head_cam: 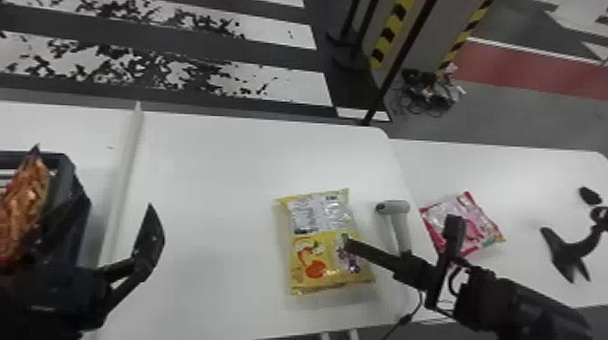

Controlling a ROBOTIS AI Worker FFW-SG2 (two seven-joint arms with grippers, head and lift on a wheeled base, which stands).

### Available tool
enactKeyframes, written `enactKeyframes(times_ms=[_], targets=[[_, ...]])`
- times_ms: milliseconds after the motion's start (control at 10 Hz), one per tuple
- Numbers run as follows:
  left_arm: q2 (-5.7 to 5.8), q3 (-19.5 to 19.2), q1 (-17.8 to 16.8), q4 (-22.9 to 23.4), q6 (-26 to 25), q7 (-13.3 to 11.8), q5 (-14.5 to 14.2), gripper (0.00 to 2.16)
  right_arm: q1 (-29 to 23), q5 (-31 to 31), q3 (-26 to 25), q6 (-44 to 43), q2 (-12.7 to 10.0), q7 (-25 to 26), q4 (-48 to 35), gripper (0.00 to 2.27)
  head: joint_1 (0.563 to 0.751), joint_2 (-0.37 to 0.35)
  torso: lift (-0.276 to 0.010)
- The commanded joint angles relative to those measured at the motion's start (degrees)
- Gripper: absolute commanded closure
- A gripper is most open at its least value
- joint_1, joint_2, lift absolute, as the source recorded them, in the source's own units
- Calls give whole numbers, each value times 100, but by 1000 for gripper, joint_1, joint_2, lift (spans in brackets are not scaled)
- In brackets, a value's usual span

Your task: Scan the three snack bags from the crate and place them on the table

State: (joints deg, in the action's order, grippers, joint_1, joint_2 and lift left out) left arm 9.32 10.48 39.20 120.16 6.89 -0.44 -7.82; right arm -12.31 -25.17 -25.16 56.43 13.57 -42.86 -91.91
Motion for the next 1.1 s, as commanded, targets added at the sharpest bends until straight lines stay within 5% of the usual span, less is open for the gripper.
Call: enactKeyframes(times_ms=[0, 200, 1000], targets=[[-18, 7, -9, -1, -17, -26, 0, 33, 71, 64, 81, 13, 67, -73, 68, 1858, 695, -270, -62], [-18, 16, -9, -1, -17, -35, 0, 33, 80, 126, 187, -5, 182, -320, 68, 2243, 695, -262, -62], [9, 16, 62, 78, 18, -35, -9, 33, -210, -489, -147, 259, 120, -311, -494, 2243, 695, -263, -62]])
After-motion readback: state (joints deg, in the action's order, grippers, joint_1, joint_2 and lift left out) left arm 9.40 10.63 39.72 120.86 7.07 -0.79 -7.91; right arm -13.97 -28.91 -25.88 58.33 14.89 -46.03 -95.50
